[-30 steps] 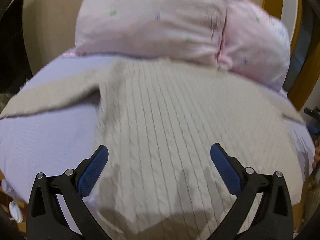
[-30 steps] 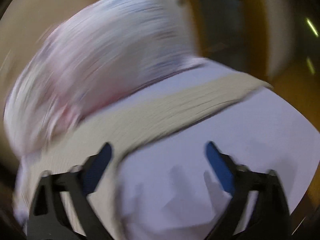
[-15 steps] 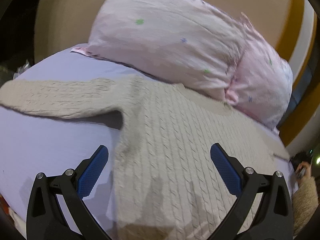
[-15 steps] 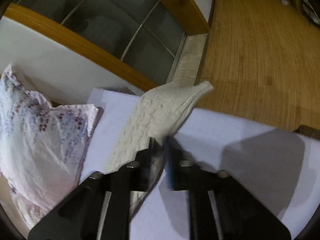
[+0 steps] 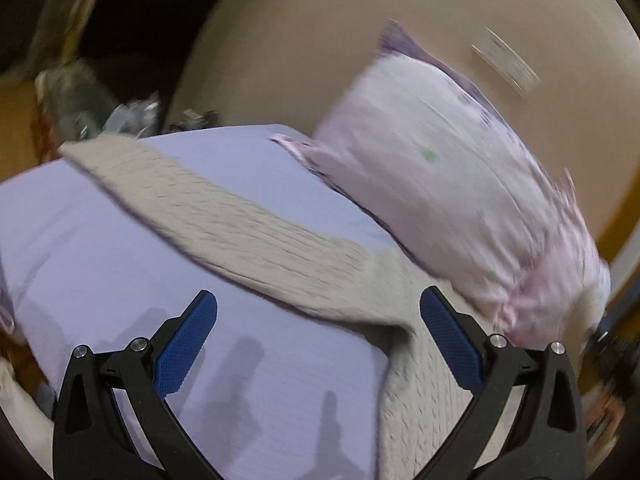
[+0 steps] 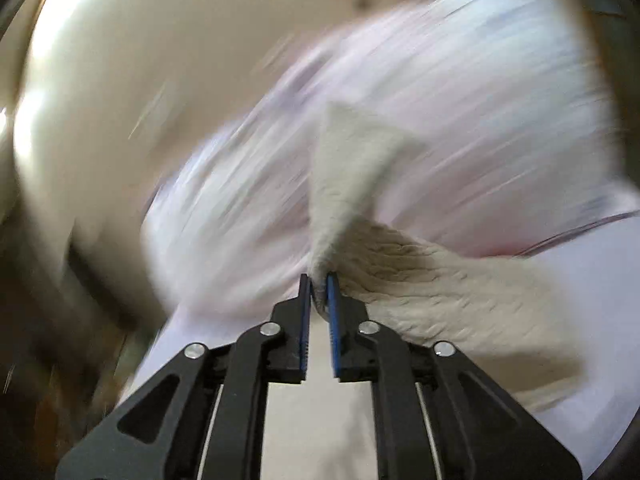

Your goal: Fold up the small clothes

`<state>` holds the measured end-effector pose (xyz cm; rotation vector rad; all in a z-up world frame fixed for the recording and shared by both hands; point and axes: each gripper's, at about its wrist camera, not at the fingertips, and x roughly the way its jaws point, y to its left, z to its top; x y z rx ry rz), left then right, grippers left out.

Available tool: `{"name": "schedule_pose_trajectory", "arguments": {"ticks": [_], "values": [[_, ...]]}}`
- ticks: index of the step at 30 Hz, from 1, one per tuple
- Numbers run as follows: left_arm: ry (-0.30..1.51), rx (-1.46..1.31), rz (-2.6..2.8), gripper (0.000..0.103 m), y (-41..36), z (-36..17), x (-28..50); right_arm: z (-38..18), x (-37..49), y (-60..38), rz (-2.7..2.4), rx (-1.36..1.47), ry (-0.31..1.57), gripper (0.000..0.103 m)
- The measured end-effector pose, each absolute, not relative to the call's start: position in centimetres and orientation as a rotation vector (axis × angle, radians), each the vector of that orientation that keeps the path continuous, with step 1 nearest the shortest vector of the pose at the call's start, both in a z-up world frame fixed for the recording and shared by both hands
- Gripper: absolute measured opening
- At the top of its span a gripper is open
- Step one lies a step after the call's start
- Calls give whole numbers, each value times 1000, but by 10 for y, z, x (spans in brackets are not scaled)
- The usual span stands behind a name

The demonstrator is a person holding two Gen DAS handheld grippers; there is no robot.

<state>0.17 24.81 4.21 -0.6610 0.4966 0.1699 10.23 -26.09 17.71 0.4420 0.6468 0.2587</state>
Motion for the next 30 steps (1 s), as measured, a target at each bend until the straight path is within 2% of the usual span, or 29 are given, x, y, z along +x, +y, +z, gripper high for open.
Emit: {"name": "schedule_pose_trajectory", "arguments": {"ticks": [2, 4, 6, 12, 13, 17, 20, 21, 22, 25, 30], "values": [[497, -742, 193, 98, 270, 36, 0, 157, 109, -209, 351, 376, 748, 21], [498, -816, 200, 94, 292, 30, 0, 149, 106, -184, 376, 343, 772, 47], [503, -857, 235, 90, 313, 24, 2, 152, 98, -185, 359, 366, 728, 62], [531, -1024, 329, 72, 370, 1, 9, 156, 93, -222, 250, 385, 715, 69], [529, -1042, 345, 64, 378, -2, 9, 157, 93, -228, 234, 392, 715, 69], [532, -1087, 395, 50, 400, -6, 18, 154, 87, -253, 193, 433, 723, 70], [531, -1136, 402, 31, 415, -14, 23, 148, 86, -262, 187, 453, 722, 71], [536, -1155, 404, 16, 418, -16, 24, 145, 84, -265, 189, 457, 718, 71], [552, -1161, 411, 9, 421, -18, 26, 143, 82, -267, 188, 461, 719, 72], [548, -1087, 408, 7, 410, 2, 34, 139, 74, -278, 180, 474, 719, 72], [464, -901, 119, 7, 325, 88, 72, 143, 56, -311, 118, 485, 672, 74]]}}
